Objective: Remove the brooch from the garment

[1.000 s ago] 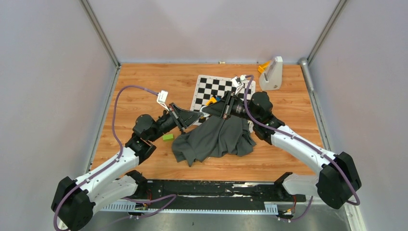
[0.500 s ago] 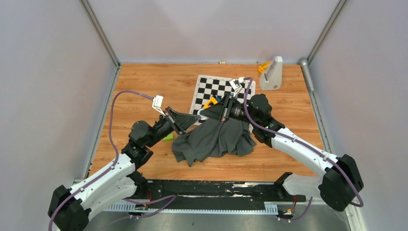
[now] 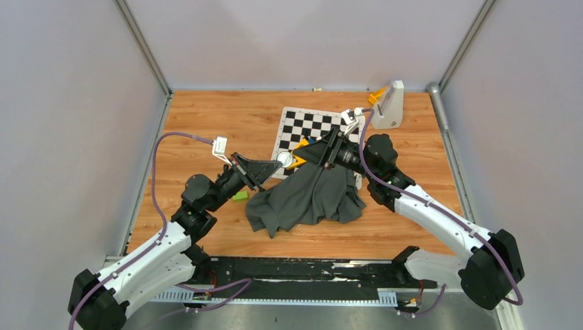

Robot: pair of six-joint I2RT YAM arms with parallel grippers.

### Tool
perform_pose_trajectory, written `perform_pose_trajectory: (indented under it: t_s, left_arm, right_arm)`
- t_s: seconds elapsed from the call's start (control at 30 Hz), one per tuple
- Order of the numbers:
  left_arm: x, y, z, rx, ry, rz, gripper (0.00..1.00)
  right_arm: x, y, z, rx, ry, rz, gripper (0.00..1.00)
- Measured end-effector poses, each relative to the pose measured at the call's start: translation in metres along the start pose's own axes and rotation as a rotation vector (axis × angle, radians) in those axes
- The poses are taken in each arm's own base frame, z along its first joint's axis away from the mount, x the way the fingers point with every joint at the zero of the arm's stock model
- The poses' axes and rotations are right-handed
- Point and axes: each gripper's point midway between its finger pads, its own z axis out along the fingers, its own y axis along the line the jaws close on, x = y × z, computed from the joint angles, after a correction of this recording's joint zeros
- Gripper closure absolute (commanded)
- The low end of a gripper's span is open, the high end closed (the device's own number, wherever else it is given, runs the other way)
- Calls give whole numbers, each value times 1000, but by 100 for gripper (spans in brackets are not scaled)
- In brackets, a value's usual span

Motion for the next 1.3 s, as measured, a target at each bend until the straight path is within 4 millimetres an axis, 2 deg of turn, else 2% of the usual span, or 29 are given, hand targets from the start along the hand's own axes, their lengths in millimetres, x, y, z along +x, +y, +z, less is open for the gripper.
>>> perform_pose_trajectory:
  t_s: [0.23, 0.3, 0.4, 0.47, 0.57, 0.73, 0.87, 1.0, 1.03, 1.07, 1.1, 1.23, 1.3]
  left_arm:
    - [2, 4, 2, -13, 4, -2, 100]
    - [2, 4, 2, -14, 5, -4, 100]
    - [1, 2, 4, -2, -3, -15, 100]
    - [-1, 0, 6, 17, -12, -32, 100]
    - [0, -2, 8, 36, -14, -57, 100]
    - [0, -7, 11, 69, -16, -89, 100]
    - [-3, -13, 11, 93, -26, -95, 100]
    - [-3, -16, 11, 108, -24, -101, 100]
    - [-3, -16, 11, 110, -22, -101, 100]
    - [-2, -16, 12, 112, -19, -103, 100]
    - [-1, -15, 12, 113, -17, -105, 100]
    - [1, -12, 14, 111, -10, -116, 100]
    - [1, -13, 14, 113, -9, -117, 89]
  right_arm:
    - [-2, 4, -3, -12, -10, -24, 45]
    - [0, 5, -4, -20, -4, -31, 41]
    - [5, 7, -5, -54, 11, -43, 41]
    - [11, 6, -7, -76, 28, -49, 47]
    - [16, 6, -7, -100, 41, -54, 61]
    - [17, 10, -6, -133, 50, -64, 78]
    - [16, 14, -6, -153, 51, -70, 84]
    - [18, 13, -5, -155, 59, -64, 85]
    - [18, 13, -5, -155, 59, -63, 89]
    - [18, 13, -5, -155, 60, -64, 98]
    - [19, 13, -5, -157, 62, -63, 100]
    - [20, 13, -6, -158, 69, -62, 100]
    - [20, 13, -6, -157, 68, -63, 100]
